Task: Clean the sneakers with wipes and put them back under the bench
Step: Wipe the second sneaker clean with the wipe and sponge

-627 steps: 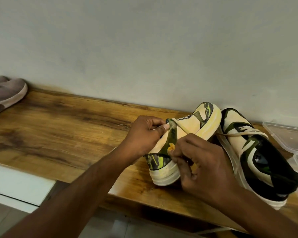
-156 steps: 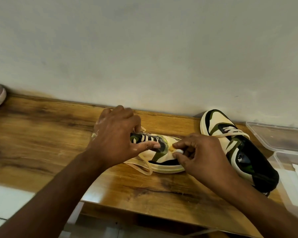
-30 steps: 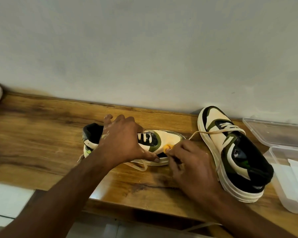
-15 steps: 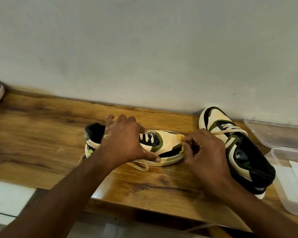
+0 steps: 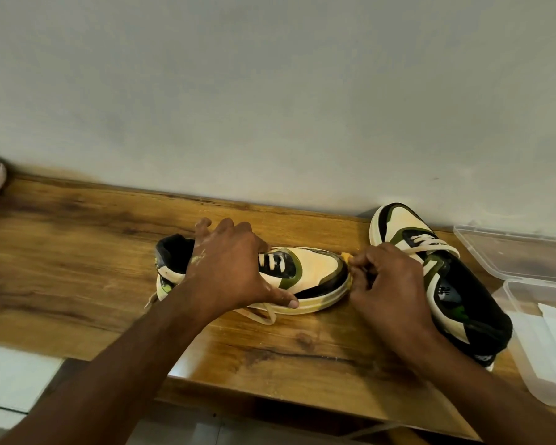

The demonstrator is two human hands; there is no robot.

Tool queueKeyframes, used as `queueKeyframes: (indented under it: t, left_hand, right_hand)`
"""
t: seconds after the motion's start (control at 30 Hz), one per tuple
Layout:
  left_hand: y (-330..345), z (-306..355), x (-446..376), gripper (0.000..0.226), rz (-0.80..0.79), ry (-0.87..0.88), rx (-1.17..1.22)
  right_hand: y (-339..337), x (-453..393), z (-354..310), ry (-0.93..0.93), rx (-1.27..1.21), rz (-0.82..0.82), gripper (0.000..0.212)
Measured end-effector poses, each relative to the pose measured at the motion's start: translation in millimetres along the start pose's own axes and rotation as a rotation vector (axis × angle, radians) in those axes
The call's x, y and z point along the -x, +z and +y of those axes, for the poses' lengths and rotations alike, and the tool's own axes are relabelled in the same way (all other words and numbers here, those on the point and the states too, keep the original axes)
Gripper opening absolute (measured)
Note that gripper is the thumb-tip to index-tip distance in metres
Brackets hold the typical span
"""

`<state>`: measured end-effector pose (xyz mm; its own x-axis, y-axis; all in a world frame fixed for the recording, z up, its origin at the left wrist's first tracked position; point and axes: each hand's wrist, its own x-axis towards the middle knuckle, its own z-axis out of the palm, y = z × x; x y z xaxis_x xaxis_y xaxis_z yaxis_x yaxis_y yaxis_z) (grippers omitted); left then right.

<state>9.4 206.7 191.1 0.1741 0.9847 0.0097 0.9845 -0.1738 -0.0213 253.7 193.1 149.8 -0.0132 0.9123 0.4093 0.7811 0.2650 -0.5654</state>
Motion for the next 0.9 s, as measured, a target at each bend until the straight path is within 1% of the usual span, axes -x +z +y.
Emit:
queueKeyframes:
  t: [0.07, 0.23, 0.3, 0.37, 0.4, 0.43, 0.53, 0.6, 0.67, 0.73, 0.77, 0.8, 0.9]
  left_hand:
    - [-0.5, 0.0, -0.8, 0.118, -0.001, -0.001, 0.005]
    - [-1.6, -0.4, -1.8, 0.118, -0.005, -0.003, 0.002]
    - [-2.0, 0.5, -1.0, 0.117, -0.007, 0.001, -0.009]
    - [-2.2, 1.1, -0.4, 0.114, -0.006, 0.006, -0.017]
    - [-2.6, 1.3, -0.4, 0.114, -0.007, 0.005, -0.018]
    - [-2.6, 2.0, -0.6, 0.113, -0.009, 0.005, -0.020]
    - [-2.2, 1.9, -0.1, 0.114, -0.011, -0.002, -0.016]
    - [-2.0, 2.9, 0.0, 0.115, -0.012, -0.008, -0.009]
    - [-2.2, 3.5, -0.9, 0.114, -0.012, -0.012, -0.019]
    - [-1.9, 3.6, -1.4, 0.113, -0.009, -0.015, -0.026]
    - [-1.9, 3.8, -1.3, 0.112, -0.008, -0.015, -0.029]
    - [-2.0, 3.6, -1.3, 0.112, -0.010, -0.015, -0.031]
    - [-1.8, 2.8, -1.0, 0.114, -0.013, -0.021, -0.029]
  right_hand:
    - [3.4, 6.7, -1.7, 0.002, -0.005, -0.005, 0.015]
    - [-2.8, 16.6, -8.0, -0.100, -0.081, 0.036, 0.019]
    - [-3.1, 24.7, -15.6, -0.177, -0.090, -0.019, 0.019]
    - [0.1, 32.4, -22.8, -0.273, -0.050, -0.125, 0.016]
    - [0.8, 30.0, -21.8, -0.288, -0.035, -0.145, 0.015]
    - [0.6, 24.1, -17.1, -0.260, -0.033, -0.131, 0.015]
    - [-2.7, 1.5, -0.4, -0.109, -0.043, -0.010, 0.018]
    - [-3.2, 1.4, -2.1, -0.094, -0.037, -0.001, 0.019]
    - [0.6, 14.5, -15.0, -0.175, -0.050, -0.072, 0.021]
    - [4.4, 30.7, -29.6, -0.287, -0.028, -0.207, 0.021]
    - [5.3, 32.7, -31.7, -0.308, -0.012, -0.246, 0.021]
    - [5.7, 28.5, -30.1, -0.286, -0.015, -0.237, 0.021]
    - [5.5, 6.2, -14.7, -0.120, -0.048, -0.084, 0.022]
